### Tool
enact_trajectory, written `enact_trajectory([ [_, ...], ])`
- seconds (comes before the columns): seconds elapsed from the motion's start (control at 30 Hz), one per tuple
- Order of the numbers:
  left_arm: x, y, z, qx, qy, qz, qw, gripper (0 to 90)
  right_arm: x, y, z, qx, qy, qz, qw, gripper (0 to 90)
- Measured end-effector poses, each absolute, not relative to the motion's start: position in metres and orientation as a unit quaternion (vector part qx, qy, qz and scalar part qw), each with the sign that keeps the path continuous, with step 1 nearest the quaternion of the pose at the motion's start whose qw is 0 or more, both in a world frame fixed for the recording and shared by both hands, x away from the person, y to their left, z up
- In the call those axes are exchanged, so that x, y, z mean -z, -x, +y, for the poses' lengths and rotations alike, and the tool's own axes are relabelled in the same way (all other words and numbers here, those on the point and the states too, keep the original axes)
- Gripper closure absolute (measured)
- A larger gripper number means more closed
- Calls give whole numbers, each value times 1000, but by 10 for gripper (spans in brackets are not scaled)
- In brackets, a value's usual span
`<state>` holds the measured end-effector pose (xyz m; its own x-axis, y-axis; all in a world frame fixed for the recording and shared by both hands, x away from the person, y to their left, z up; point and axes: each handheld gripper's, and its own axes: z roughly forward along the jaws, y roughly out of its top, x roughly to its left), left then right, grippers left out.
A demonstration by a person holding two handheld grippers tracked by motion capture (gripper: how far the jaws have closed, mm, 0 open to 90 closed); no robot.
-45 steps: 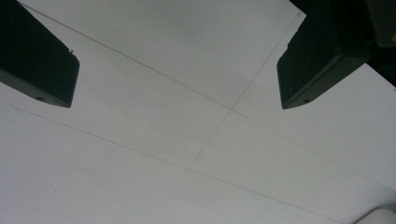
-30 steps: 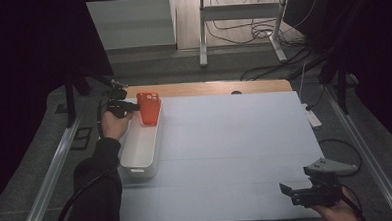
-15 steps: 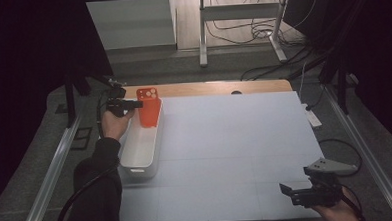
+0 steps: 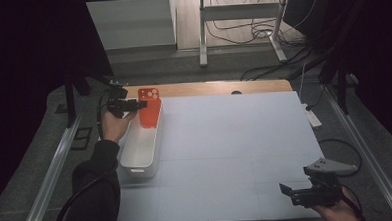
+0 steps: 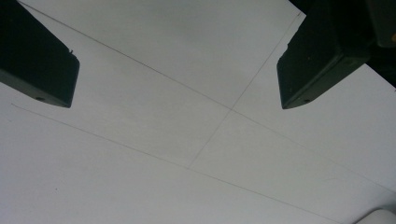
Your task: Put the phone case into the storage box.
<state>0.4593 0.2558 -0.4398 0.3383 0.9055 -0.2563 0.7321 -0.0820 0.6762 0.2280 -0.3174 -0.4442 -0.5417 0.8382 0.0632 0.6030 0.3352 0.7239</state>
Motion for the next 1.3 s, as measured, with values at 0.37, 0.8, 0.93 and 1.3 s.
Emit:
enact_trajectory([
  [0.37,435,-450,253,-120,-743,535,383,252,444,-228,-317,-360,-449,801,162,0],
  [0.8,432,-435,254,-104,-758,513,389,124,444,-229,-317,-360,-448,802,161,0],
  [0.93,433,-430,254,-100,-763,504,392,90,444,-229,-317,-360,-447,803,161,0],
  [1.3,433,-412,251,-104,-774,479,402,25,445,-230,-317,-359,-450,802,158,0],
])
